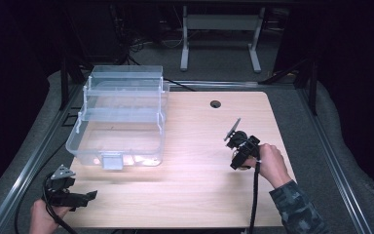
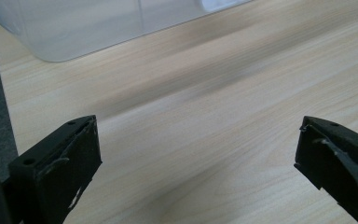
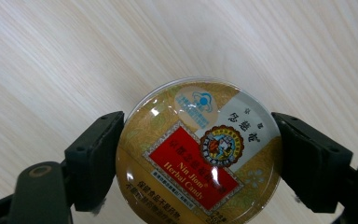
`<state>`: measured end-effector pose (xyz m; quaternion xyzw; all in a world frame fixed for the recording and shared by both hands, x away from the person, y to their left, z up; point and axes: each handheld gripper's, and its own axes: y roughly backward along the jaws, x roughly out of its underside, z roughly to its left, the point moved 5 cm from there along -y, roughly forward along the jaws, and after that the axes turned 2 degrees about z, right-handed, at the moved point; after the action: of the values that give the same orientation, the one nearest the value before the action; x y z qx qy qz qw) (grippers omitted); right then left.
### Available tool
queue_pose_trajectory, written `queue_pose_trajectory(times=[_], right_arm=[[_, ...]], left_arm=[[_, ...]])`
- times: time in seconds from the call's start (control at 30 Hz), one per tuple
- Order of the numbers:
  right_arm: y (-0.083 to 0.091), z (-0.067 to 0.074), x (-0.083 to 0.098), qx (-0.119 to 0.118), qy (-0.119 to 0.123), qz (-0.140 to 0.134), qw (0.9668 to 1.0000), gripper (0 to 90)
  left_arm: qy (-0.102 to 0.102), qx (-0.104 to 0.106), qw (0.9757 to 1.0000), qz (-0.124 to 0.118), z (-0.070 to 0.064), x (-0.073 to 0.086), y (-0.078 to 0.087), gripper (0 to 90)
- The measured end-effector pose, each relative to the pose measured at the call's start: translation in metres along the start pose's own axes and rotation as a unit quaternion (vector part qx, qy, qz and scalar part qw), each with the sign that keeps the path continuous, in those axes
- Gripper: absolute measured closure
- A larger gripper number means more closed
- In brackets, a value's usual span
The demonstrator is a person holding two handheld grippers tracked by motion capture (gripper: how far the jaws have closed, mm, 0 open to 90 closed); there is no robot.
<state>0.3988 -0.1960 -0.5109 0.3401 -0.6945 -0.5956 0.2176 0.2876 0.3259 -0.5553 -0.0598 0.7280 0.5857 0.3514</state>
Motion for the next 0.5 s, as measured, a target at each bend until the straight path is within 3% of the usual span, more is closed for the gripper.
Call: queue_pose_trajectory(times=[0.07,0.13,0.17,0.23,0.37,0.4,0.43,0.47,0.5], right_arm=[[0.000,-0.003,0.004,0.005,-0.003,0.006,1.0000,20.1],[-0.001,-0.014,0.015,0.037,-0.013,0.028,0.9988,20.2],[-0.001,-0.014,0.015,0.037,-0.013,0.028,0.9988,20.2],[-0.011,-0.020,0.023,-0.018,-0.033,-0.006,0.9993,20.2],[-0.015,-0.028,0.034,-0.008,-0.046,0.004,0.9989,20.2],[-0.019,-0.032,0.041,-0.033,-0.057,-0.004,0.9979,20.2],[-0.019,-0.036,0.045,-0.004,-0.058,0.015,0.9982,20.2],[-0.023,-0.037,0.049,-0.029,-0.066,0.004,0.9974,20.2],[-0.024,-0.040,0.053,-0.012,-0.069,0.014,0.9974,20.2]], left_arm=[[0.000,0.000,1.0000,0.002,0.000,0.000,0.000,0.1],[-0.001,0.000,1.0000,0.005,-0.001,0.000,-0.001,0.0],[-0.001,0.001,1.0000,0.005,-0.001,-0.001,-0.002,0.0],[-0.003,0.002,1.0000,0.006,-0.003,-0.003,-0.003,0.0],[-0.008,0.004,0.9999,0.005,-0.006,-0.006,-0.002,0.0],[-0.009,0.004,0.9999,0.003,-0.005,-0.007,-0.002,0.0],[-0.008,0.005,0.9999,0.004,-0.005,-0.007,-0.003,0.0],[-0.009,0.005,0.9999,0.005,-0.005,-0.007,-0.003,0.0],[-0.008,0.006,0.9999,0.006,-0.005,-0.007,-0.004,0.0]])
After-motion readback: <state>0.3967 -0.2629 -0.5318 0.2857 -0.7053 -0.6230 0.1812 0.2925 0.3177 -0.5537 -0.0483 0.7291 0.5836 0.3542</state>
